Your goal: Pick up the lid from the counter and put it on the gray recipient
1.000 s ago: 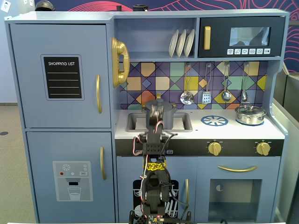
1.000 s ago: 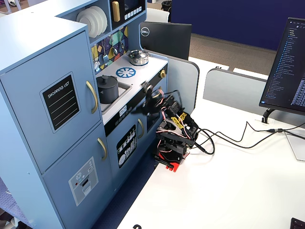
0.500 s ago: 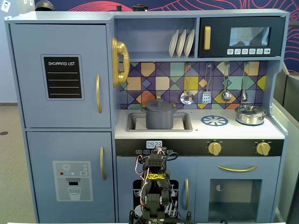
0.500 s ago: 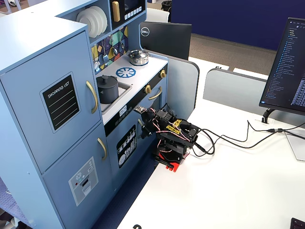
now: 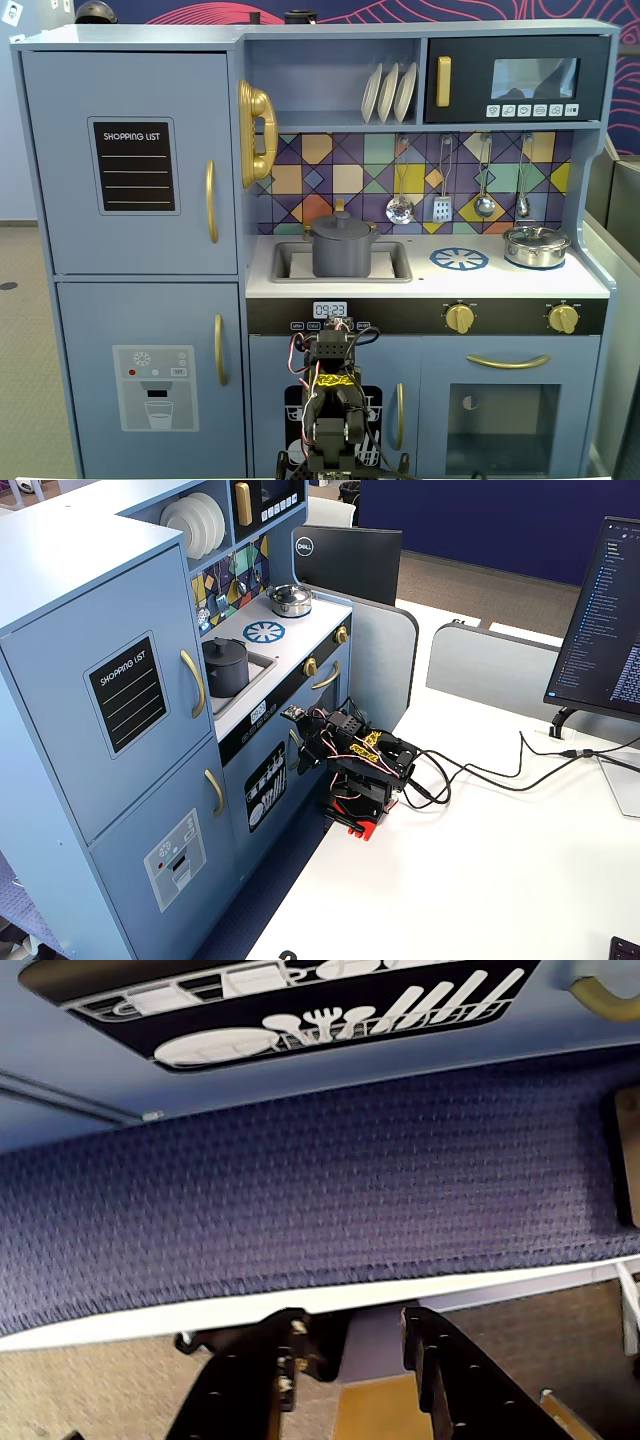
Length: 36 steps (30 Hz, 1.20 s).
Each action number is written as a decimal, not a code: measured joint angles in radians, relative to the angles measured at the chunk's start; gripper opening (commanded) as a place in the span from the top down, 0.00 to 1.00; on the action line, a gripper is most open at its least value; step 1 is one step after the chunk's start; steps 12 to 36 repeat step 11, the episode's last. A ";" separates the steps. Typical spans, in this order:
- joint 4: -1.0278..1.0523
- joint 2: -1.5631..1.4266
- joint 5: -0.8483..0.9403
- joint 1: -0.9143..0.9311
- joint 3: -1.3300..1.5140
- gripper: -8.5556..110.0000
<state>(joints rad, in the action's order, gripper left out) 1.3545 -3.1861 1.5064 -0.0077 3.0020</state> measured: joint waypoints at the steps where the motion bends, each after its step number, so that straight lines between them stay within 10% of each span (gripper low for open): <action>1: 0.000 0.000 0.000 0.000 0.000 0.89; 36: 0.000 0.000 0.000 0.000 0.000 0.86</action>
